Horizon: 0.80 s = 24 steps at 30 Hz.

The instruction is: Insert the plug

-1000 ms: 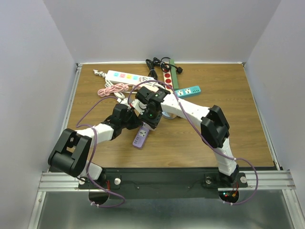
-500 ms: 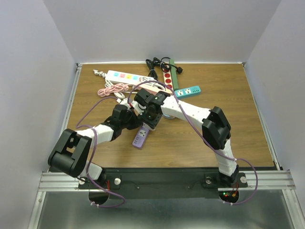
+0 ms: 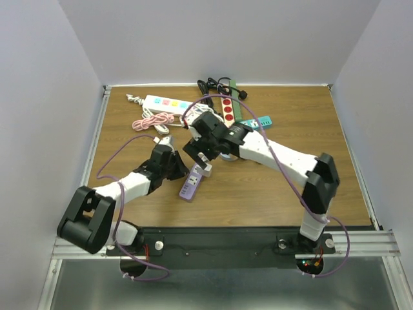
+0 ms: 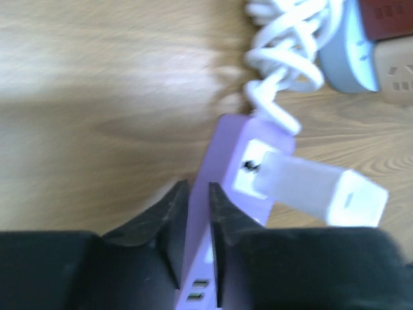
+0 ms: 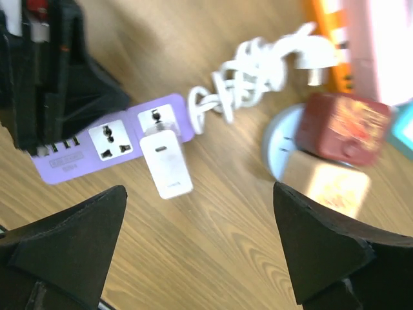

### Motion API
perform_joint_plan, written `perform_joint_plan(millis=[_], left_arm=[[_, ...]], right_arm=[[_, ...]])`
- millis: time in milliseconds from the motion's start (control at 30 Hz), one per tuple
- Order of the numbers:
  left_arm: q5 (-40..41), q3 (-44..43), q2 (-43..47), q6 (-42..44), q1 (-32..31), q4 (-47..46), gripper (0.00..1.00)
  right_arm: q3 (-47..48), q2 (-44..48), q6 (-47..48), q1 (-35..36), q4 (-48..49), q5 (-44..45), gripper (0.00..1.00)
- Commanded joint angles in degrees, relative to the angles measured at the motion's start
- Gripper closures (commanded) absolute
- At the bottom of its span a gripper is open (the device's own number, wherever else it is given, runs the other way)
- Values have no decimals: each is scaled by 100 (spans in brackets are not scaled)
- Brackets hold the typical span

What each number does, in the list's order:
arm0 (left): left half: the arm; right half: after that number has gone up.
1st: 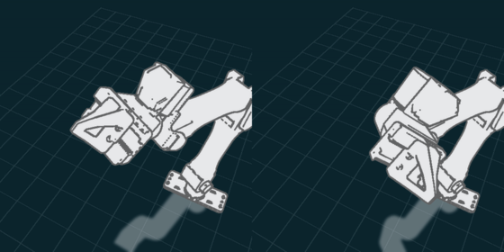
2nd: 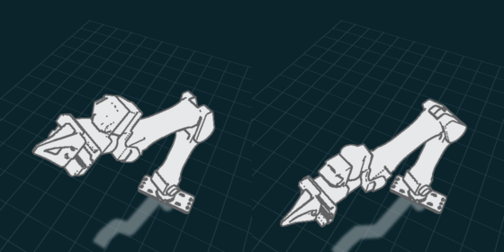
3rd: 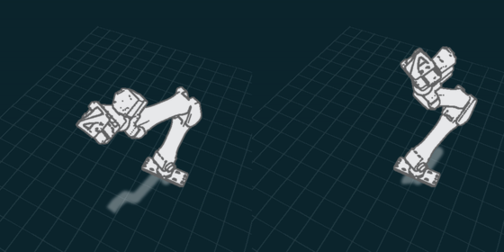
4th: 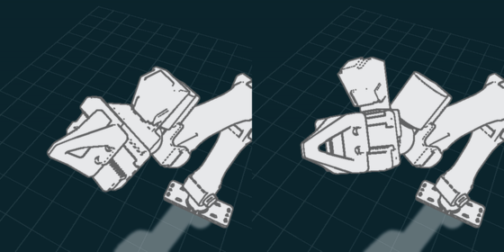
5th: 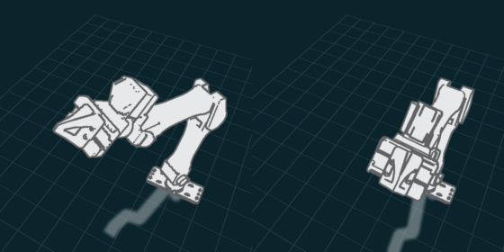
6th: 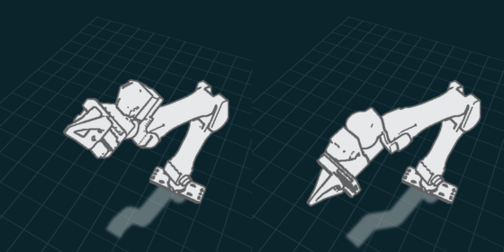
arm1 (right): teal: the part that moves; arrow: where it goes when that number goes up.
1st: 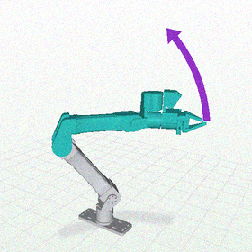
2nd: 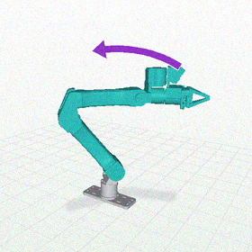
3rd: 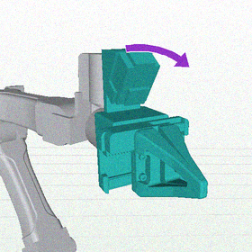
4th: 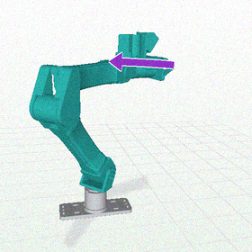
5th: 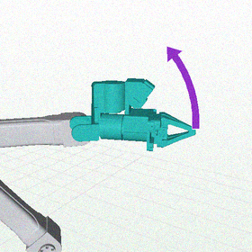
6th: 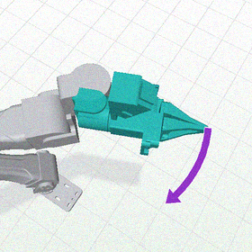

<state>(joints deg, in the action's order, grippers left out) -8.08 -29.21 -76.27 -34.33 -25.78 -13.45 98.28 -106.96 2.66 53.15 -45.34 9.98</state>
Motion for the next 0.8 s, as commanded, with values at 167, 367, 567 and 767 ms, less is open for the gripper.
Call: perform_joint_plan(millis=[167,367,567,767], left_arm=[[1413,-1094,956,409,284,1476,31],[1668,-1903,1219,813,556,1583,12],[2090,-2431,1316,1015,574,1784,4],[2644,-2563,1369,1068,600,1890,4]], right_arm=[[-1958,1826,-977,-919,1896,1058,0],[-3384,3169,-1443,-2518,3046,813,0],[-4158,3796,-1522,-3775,3330,971,0],[-4606,4235,-1610,-4821,3664,805,0]])
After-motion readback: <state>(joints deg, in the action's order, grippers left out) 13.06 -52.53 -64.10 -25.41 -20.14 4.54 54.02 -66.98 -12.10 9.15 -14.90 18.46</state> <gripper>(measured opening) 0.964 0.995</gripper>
